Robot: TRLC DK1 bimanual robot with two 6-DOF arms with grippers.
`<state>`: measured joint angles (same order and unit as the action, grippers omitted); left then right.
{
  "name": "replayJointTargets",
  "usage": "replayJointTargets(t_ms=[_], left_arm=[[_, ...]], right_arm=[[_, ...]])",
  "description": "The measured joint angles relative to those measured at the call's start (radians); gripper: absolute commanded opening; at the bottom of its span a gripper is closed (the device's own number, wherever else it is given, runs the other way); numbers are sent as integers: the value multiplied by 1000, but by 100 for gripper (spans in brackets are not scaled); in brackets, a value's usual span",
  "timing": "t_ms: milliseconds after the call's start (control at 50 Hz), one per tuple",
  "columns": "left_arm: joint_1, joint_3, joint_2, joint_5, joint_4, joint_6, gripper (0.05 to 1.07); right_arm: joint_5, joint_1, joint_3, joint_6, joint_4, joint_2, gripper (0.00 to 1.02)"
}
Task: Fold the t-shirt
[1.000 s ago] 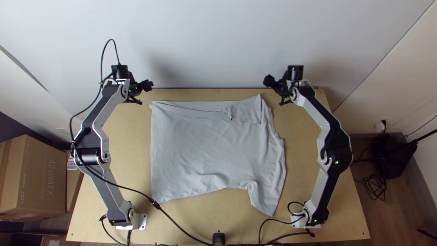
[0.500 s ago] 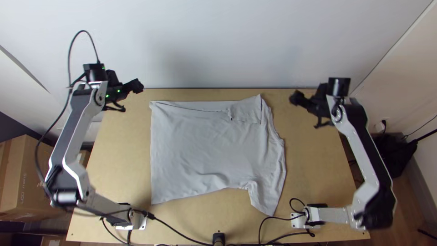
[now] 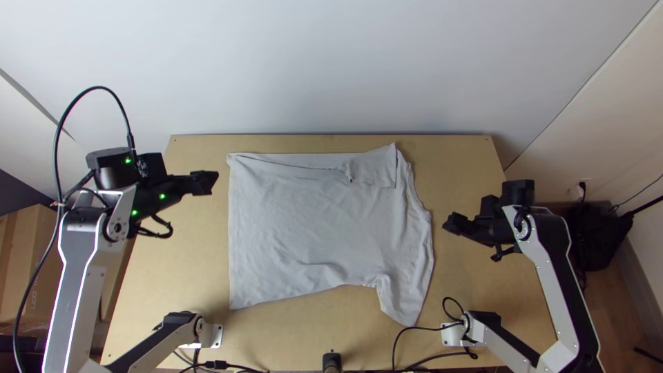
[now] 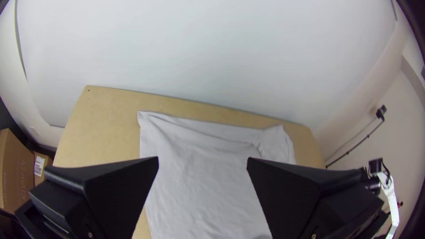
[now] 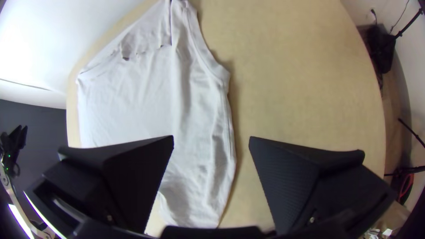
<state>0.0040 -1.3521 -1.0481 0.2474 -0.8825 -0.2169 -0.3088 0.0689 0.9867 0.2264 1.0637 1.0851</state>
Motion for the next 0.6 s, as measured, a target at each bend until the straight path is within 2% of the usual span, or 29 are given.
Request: replayJointTargets(t_ms=[40, 340, 600], left_arm=[[-5, 0, 18, 0, -38, 12, 101], [-22, 0, 146, -4, -194, 78, 101], [-22, 25, 221, -5, -232, 87, 101]], right_arm=[[-10, 6, -25, -4, 0, 0, 49], [-29, 48, -192, -87, -9, 60, 49], [-32, 49, -241, -130, -66, 149, 49]])
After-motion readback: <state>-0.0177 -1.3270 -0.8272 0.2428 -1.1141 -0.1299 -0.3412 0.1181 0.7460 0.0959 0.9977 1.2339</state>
